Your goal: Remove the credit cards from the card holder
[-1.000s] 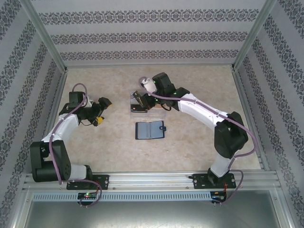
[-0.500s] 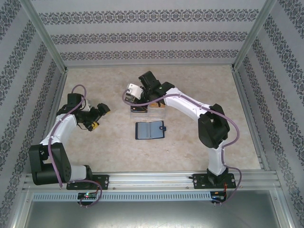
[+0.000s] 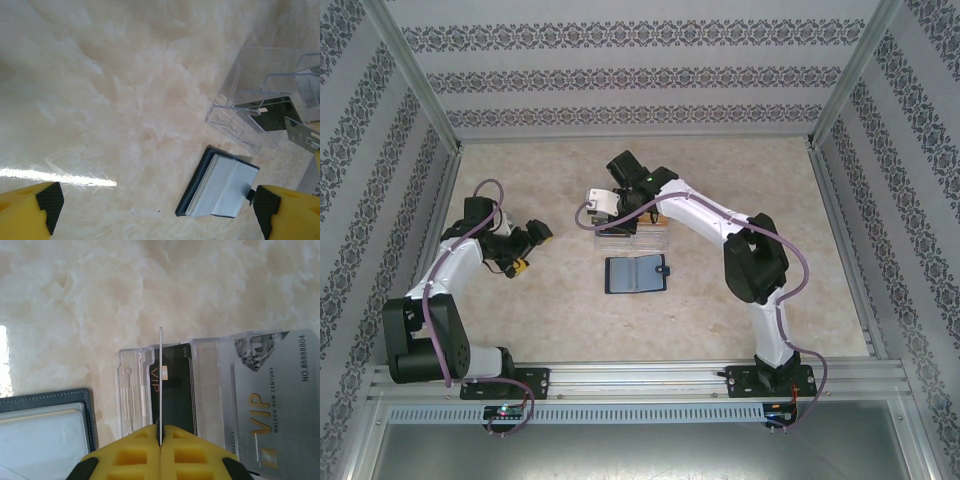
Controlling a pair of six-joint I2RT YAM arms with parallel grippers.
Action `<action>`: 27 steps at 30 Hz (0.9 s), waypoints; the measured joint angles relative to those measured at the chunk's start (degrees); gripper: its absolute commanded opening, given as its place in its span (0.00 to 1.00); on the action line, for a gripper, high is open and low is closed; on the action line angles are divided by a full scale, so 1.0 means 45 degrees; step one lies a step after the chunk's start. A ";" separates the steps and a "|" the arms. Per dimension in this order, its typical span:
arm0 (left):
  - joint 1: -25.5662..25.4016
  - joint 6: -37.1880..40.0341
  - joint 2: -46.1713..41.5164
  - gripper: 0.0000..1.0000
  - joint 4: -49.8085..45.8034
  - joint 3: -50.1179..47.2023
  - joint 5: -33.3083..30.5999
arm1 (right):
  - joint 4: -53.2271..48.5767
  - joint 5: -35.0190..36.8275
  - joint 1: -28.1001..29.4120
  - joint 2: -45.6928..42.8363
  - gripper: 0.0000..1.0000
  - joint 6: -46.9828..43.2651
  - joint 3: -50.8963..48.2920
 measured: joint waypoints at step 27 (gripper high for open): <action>0.0000 -0.0005 0.0408 0.99 0.0010 -0.0005 0.0777 | -0.0685 0.0903 -0.0083 0.1107 0.30 -0.0418 0.0869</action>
